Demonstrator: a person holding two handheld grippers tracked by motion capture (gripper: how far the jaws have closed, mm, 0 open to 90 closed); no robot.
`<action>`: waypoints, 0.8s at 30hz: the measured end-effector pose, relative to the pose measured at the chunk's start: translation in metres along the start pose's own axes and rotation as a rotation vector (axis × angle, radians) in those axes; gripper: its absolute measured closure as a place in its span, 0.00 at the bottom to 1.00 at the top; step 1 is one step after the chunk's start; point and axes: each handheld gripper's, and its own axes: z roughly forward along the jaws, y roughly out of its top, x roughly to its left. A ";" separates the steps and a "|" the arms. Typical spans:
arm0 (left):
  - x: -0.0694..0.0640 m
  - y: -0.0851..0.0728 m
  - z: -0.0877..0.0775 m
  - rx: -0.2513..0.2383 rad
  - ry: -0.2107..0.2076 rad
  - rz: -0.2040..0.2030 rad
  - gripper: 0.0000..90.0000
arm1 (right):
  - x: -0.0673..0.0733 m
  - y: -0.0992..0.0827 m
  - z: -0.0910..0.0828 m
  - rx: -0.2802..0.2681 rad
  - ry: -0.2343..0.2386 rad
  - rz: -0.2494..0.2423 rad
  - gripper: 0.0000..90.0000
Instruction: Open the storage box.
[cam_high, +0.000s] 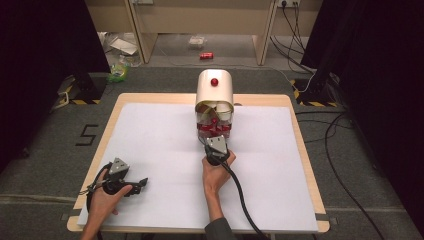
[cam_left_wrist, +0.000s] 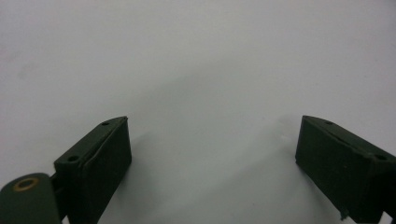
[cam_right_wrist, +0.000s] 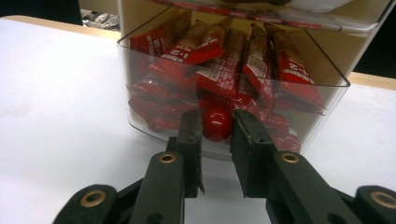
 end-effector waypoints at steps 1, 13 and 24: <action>0.000 0.000 0.000 0.000 0.000 0.000 0.11 | 0.000 -0.001 -0.002 0.003 0.001 -0.007 0.82; 0.000 0.000 0.000 -0.001 0.002 0.001 0.11 | -0.001 -0.010 -0.029 0.005 0.046 -0.063 0.82; 0.000 0.000 0.000 -0.001 0.003 0.001 0.11 | 0.001 -0.021 -0.053 -0.002 0.074 -0.104 0.82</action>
